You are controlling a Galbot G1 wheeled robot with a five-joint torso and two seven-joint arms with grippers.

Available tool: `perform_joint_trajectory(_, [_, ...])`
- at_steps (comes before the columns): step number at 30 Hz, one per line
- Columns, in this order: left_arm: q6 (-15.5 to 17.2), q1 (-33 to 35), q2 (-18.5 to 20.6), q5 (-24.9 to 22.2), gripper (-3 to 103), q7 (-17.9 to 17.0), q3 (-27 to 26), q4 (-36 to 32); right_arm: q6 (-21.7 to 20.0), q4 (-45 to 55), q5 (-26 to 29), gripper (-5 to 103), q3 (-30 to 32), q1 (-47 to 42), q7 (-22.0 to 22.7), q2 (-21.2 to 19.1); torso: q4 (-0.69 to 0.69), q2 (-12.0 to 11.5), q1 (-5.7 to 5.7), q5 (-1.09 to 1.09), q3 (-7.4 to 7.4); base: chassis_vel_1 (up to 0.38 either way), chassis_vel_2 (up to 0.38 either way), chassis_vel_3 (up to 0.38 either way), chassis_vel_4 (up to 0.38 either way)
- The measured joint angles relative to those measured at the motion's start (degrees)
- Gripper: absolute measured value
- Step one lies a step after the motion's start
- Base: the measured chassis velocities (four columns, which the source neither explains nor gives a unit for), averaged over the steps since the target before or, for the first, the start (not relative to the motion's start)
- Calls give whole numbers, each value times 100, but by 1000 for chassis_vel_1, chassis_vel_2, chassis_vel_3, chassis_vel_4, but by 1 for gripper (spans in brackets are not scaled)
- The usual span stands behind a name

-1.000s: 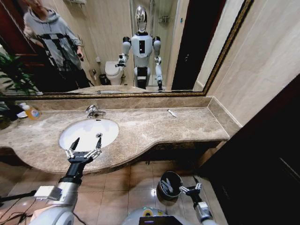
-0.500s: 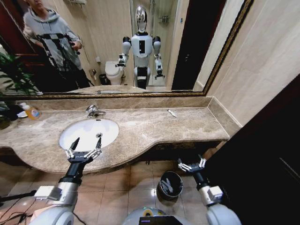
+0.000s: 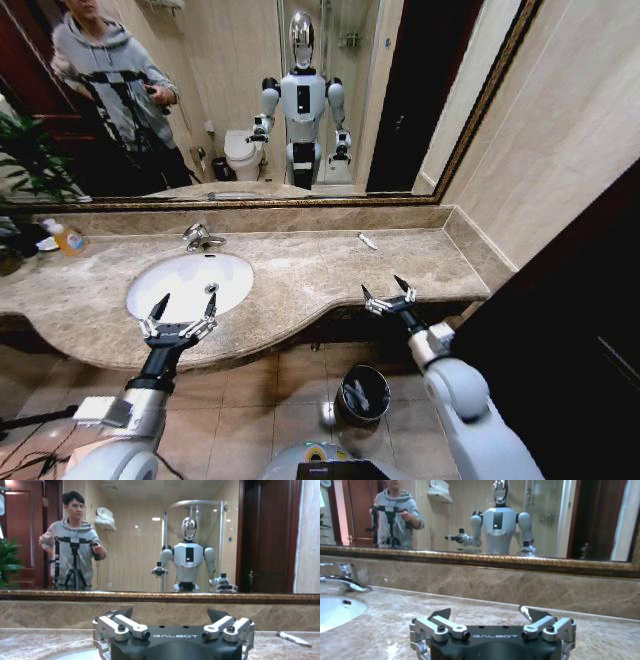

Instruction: Pick up the trash from the sink and place it in the trash bin.

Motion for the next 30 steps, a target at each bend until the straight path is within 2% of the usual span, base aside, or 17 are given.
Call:
perform_joint_trajectory(6, [0,0,0,0,100,0,0,0,-83,-640,187,100,-170,888,-31,-115,-1,0,0,-1,0,0,0,0,0])
perform_joint_trajectory(14, [0,0,0,0,100,0,0,0,-104,-2033,272,100,-670,2132,-19,-128,-1,0,0,1,0,0,0,0,0])
perform_joint_trajectory(19, [0,0,0,0,100,1,0,0,-79,-3037,262,100,-1108,3174,-2,-53,0,0,0,-1,0,0,0,0,0])
perform_joint_trajectory(24, [0,0,0,0,100,-1,0,0,-130,-3512,246,100,-1278,3623,33,107,0,0,0,-1,0,0,0,0,0])
perform_joint_trajectory(30, [0,0,0,0,100,-1,0,0,9,-4448,17,100,-1387,4188,23,327,1,0,0,-1,0,0,0,0,0])
